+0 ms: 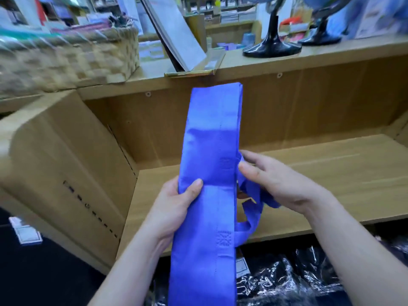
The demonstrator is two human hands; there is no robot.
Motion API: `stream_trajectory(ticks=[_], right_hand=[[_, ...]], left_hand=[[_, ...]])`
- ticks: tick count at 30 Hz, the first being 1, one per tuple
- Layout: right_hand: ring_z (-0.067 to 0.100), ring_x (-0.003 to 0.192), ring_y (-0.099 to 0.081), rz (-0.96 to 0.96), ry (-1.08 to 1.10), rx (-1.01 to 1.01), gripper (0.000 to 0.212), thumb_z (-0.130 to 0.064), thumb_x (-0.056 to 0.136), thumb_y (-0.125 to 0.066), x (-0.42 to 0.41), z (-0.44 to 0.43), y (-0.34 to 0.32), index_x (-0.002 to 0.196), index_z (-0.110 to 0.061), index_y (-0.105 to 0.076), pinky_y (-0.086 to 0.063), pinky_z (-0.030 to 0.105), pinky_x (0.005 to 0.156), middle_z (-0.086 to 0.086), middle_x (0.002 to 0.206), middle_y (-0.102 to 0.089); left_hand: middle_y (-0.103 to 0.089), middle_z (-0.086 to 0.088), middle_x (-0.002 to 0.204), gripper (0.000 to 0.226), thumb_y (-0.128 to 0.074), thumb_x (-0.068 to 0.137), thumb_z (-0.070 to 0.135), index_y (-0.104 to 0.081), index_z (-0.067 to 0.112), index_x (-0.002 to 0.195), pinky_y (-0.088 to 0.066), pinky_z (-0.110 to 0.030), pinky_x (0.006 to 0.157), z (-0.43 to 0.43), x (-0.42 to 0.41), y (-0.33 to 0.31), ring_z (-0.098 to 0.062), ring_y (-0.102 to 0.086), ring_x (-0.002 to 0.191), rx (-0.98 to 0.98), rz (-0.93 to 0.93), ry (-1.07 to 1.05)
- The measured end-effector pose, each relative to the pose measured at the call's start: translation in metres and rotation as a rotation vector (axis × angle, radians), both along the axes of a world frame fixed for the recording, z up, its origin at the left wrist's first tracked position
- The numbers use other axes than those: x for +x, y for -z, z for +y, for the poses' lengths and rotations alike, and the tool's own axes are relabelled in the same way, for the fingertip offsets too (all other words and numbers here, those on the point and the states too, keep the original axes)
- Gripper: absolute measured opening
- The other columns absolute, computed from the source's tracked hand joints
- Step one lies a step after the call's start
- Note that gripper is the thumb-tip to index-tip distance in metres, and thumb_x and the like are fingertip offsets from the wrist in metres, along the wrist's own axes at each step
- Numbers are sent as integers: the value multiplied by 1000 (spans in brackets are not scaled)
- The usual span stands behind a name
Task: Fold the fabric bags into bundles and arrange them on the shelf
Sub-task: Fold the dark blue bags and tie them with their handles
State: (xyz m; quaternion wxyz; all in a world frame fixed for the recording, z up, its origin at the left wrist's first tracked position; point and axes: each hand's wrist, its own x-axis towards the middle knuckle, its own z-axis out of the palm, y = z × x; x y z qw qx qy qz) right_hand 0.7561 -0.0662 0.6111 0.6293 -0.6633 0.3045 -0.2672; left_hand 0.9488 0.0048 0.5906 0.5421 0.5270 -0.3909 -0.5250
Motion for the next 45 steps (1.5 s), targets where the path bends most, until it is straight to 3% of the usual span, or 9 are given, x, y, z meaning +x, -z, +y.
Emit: stream_trajectory(ticks=[7,14,18,20,28,32,36,40,45], right_hand=[[1,40,-49,200,67,-92,12,-1,96,-51,14,14,9,98,-12,-55,-34,13,34,-15,50,-58],[11,52,-60,395,173,-110,25,-11,89,-66,6,-8,30,110,-25,-63,-38,25,51,2,80,-73],[22,111,-54,958,563,-695,58,-28,81,-71,6,-19,44,135,-26,-50,-46,44,85,-1,121,-59],[26,123,-44,858,550,-993,59,-34,83,-70,12,-5,48,137,-26,-47,-40,46,88,0,130,-51],[25,151,-2,1216,-190,-756,93,-52,91,-56,49,39,129,155,-23,6,-17,43,118,11,163,5],[22,151,1,1241,-238,-808,82,-24,93,-53,44,30,130,155,-26,1,-13,41,119,8,163,8],[16,151,-3,1222,-380,-827,76,-9,92,-45,33,17,115,154,-34,-8,-17,42,118,0,164,4],[15,150,-5,1290,-352,-999,65,-8,95,-43,20,-5,105,147,-42,-28,-11,56,113,-6,161,-17],[29,137,-37,1139,259,-1161,39,-10,73,-55,9,-35,99,106,-21,-71,-21,55,97,14,139,-53]], left_hand=[[-75,-13,97,17,-70,83,6,-71,2,100,-59,-33,69,1,-14,18,-27,-73,85,68,52,-36],[-76,-10,91,11,-69,88,11,-70,4,96,-59,-32,64,2,-15,38,-23,-73,78,98,137,-222],[-76,-3,91,5,-65,93,15,-68,13,96,-59,-33,68,-8,-12,65,-19,-73,80,157,213,-423],[-76,-2,89,8,-58,96,13,-66,14,95,-59,-31,66,-14,-17,77,-18,-72,79,148,281,-522],[-68,-6,98,14,-51,94,4,-55,17,97,-56,-38,76,-16,-20,111,-20,-67,84,279,138,-480],[-49,-3,130,64,-60,79,-6,-41,18,135,-43,-26,99,12,17,117,-10,-56,110,2,-558,-414],[-20,-1,160,79,-57,78,12,-31,34,149,-11,-40,120,10,30,111,-23,-16,148,-62,-1675,281],[-6,-5,163,78,-49,92,18,-4,37,154,-40,-40,105,1,30,110,-25,-19,147,148,-1827,464],[-54,-33,126,63,-37,93,-1,-11,-7,150,-43,-33,63,0,-18,108,-40,-59,110,133,-2096,588]])
